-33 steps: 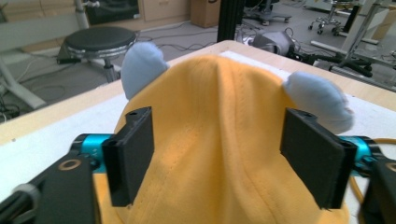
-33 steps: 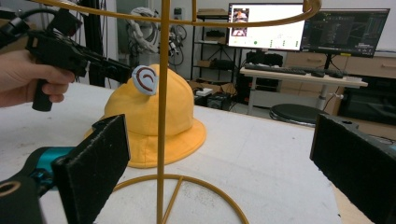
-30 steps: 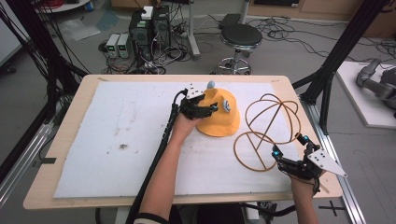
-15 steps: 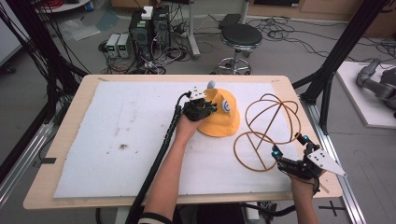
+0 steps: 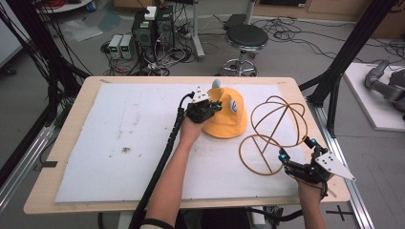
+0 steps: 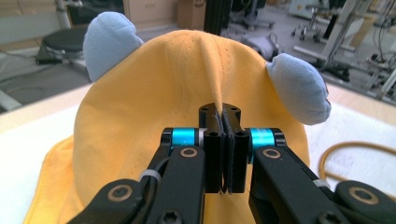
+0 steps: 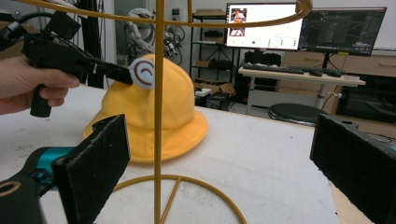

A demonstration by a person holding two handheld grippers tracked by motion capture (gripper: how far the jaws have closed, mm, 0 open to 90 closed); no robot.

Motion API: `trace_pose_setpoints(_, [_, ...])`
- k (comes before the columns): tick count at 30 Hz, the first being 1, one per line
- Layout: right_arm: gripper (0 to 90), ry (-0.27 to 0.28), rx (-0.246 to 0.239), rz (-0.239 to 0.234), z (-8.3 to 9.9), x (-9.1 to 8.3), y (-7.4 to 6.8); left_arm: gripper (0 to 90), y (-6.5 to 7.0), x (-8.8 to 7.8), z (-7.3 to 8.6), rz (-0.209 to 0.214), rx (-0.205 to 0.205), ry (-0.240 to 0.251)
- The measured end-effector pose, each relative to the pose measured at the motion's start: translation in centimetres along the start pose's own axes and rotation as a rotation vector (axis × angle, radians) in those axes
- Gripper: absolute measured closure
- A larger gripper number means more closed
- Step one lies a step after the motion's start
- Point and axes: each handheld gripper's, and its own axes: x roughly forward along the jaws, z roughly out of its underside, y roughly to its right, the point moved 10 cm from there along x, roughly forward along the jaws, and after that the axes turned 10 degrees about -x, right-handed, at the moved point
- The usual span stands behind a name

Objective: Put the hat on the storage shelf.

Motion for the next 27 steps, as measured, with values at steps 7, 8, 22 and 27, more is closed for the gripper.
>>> trace_pose_setpoints(7, [4.4, 0.003, -0.006, 0.000, -0.1, 0.0, -0.1, 88.0, 0.1, -2.2, -3.0, -0.001, -0.020, 0.123])
trace_pose_setpoints(8, [4.5, 0.002, -0.008, 0.000, -0.1, 0.0, -0.1, 88.0, 0.0, -2.6, -3.4, -0.004, -0.024, 0.138])
trace_pose_setpoints(22, [4.5, 0.000, -0.007, 0.004, -0.1, -0.3, -0.1, 88.0, 1.9, -7.2, -9.5, 0.053, -0.064, 0.314])
trace_pose_setpoints(27, [4.5, 0.001, -0.007, 0.006, -0.2, -0.4, -0.1, 88.1, 3.5, -8.1, -11.6, 0.078, -0.038, 0.357])
